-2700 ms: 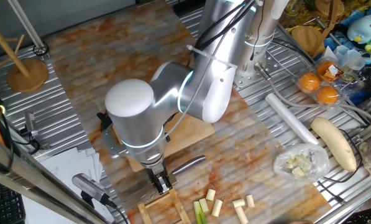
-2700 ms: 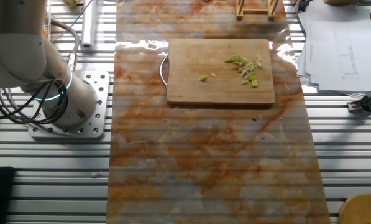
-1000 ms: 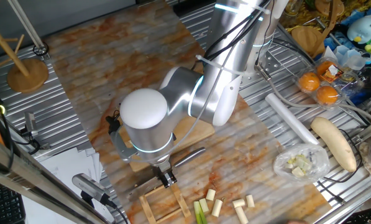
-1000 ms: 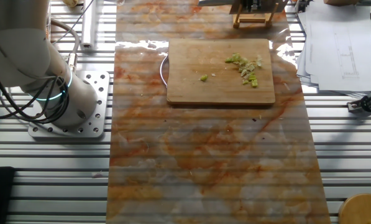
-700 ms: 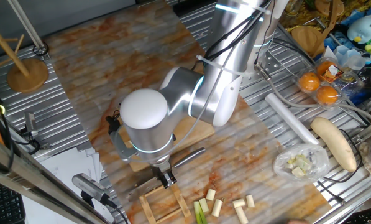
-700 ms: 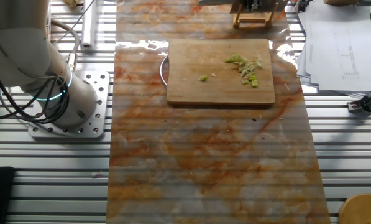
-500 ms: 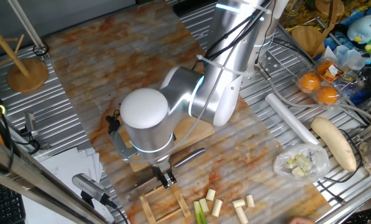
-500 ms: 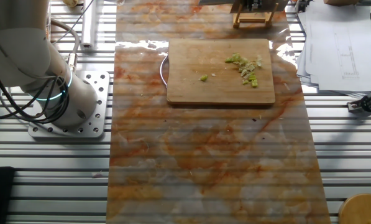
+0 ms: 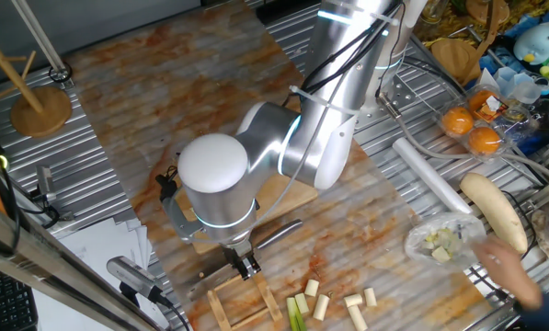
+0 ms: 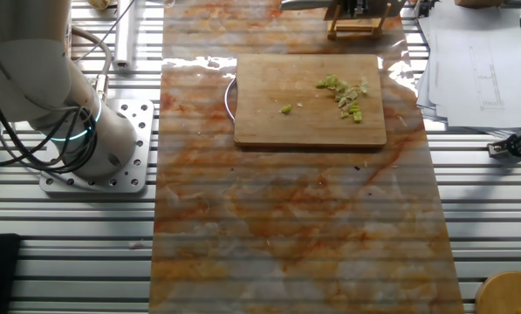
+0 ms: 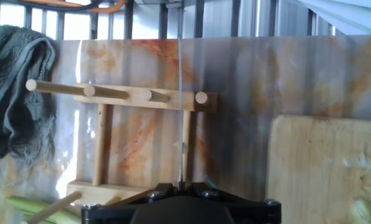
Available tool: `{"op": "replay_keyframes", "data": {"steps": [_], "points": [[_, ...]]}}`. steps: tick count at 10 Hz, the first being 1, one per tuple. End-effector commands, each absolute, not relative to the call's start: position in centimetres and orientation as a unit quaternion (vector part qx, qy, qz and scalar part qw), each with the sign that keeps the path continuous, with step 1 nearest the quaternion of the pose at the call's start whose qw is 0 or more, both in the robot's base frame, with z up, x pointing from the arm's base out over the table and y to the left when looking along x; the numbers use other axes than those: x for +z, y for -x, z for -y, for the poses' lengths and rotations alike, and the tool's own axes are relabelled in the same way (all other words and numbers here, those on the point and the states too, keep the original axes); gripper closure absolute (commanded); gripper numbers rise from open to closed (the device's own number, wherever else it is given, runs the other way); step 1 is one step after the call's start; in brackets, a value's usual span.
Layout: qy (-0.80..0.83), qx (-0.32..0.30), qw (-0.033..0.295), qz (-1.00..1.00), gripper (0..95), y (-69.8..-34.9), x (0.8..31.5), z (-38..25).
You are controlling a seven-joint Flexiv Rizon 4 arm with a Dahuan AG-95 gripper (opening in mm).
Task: Chop the scallions
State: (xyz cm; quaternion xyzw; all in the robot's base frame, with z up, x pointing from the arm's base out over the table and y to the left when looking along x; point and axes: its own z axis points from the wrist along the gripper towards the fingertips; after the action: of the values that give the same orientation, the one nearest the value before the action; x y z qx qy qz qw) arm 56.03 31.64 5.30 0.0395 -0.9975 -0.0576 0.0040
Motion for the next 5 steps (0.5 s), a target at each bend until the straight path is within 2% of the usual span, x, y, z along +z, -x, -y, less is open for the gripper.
{"op": "replay_keyframes", "data": {"steps": [1,2,3,5], "points": [[-0.04,-0.057,0.002,0.998,95.0,-56.08,5.08,-31.68],[-0.041,-0.057,0.002,0.998,95.0,-56.09,5.02,-31.68],[-0.041,-0.057,0.002,0.998,76.0,-56.08,4.98,-31.67],[-0.045,-0.055,0.001,0.997,76.0,-55.99,4.85,-31.59]]}}
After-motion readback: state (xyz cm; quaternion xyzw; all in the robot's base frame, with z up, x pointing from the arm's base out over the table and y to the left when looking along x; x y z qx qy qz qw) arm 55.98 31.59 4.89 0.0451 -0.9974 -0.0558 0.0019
